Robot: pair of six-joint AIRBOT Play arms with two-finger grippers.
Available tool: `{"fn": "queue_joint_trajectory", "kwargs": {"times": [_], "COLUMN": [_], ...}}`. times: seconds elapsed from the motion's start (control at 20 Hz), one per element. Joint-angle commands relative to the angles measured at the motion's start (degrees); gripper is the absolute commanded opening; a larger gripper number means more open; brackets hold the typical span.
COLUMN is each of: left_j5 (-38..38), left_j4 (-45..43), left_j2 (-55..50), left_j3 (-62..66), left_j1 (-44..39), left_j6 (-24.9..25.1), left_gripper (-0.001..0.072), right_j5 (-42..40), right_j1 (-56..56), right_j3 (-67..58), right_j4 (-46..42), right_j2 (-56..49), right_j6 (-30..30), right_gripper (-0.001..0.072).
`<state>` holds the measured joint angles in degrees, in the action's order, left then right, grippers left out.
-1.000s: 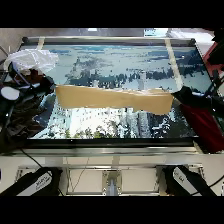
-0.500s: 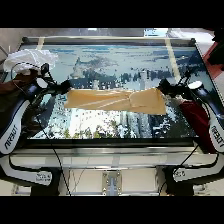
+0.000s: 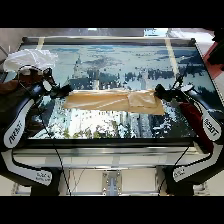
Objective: Fold the shirts.
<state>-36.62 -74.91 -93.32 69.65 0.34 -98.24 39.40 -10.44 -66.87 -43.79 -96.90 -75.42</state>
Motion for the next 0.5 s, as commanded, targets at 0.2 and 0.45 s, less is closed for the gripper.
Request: {"fn": "queue_joint_trajectory", "kwargs": {"times": [0.2,0.45], "left_j5": [-0.4,11.6], "left_j4": [1.6,12.7], "left_j2": [6.2,13.6], "left_j3": [8.0,9.7], "left_j1": [1.0,-2.5], "left_j6": [-0.1,19.5], "left_gripper": [0.0499,0.0499], "right_j5": [11.0,17.1], "right_j1": [-4.3,-10.5], "right_j3": [-5.8,-7.5], "right_j4": [0.2,-3.5], "right_j2": [7.9,9.4], "right_j6": [4.2,5.3], "right_gripper": [0.0352,0.0581]}}
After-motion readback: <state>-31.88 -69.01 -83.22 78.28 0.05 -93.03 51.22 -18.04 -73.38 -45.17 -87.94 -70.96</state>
